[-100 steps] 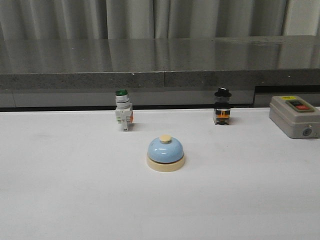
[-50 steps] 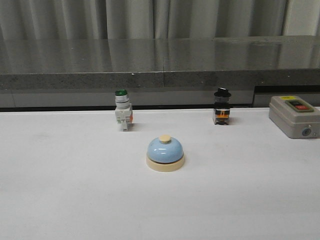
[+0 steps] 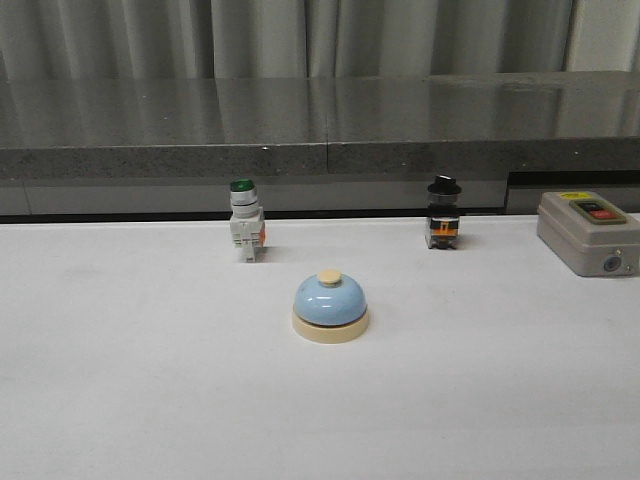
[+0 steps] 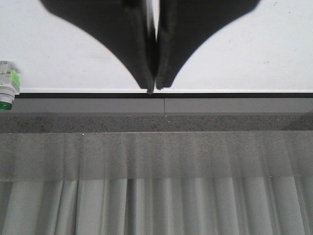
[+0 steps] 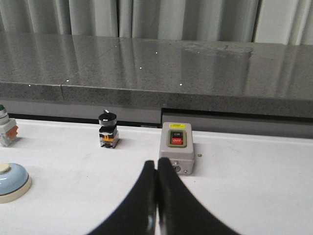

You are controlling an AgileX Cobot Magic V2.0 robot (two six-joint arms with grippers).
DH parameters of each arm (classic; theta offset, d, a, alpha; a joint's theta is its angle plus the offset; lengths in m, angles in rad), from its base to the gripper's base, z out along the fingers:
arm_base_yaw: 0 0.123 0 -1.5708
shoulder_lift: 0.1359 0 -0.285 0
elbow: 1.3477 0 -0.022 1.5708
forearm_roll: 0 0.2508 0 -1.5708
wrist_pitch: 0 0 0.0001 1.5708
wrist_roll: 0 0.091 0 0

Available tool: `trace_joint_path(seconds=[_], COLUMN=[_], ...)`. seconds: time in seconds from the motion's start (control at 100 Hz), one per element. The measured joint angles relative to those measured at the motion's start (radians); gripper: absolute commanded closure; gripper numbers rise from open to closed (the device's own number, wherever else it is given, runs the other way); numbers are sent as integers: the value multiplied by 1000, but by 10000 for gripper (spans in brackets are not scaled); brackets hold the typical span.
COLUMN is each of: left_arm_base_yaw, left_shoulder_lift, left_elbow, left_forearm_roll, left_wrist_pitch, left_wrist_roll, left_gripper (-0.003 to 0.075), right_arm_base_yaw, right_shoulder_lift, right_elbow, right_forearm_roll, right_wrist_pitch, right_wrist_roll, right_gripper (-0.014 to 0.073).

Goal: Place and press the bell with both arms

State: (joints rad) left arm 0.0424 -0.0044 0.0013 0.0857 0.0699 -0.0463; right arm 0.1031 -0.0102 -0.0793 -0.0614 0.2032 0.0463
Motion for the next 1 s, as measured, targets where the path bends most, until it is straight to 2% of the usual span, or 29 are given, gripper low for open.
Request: trace_joint_path(seconds=[0.31,1.0], left_arm_base_yaw=[0,0], left_shoulder_lift=[0,0], left_elbow=[0,0], left_forearm_roll=[0,0], left_wrist_pitch=[0,0], left_wrist_roll=[0,0], left_gripper=[740,740], right_arm_base_yaw=[0,0], right_shoulder_lift=[0,0], right_elbow=[106,106], right_forearm_roll=[23,25], right_wrist_pitch=[-145,-164], right_wrist_roll=[0,0], right_gripper=[654,654])
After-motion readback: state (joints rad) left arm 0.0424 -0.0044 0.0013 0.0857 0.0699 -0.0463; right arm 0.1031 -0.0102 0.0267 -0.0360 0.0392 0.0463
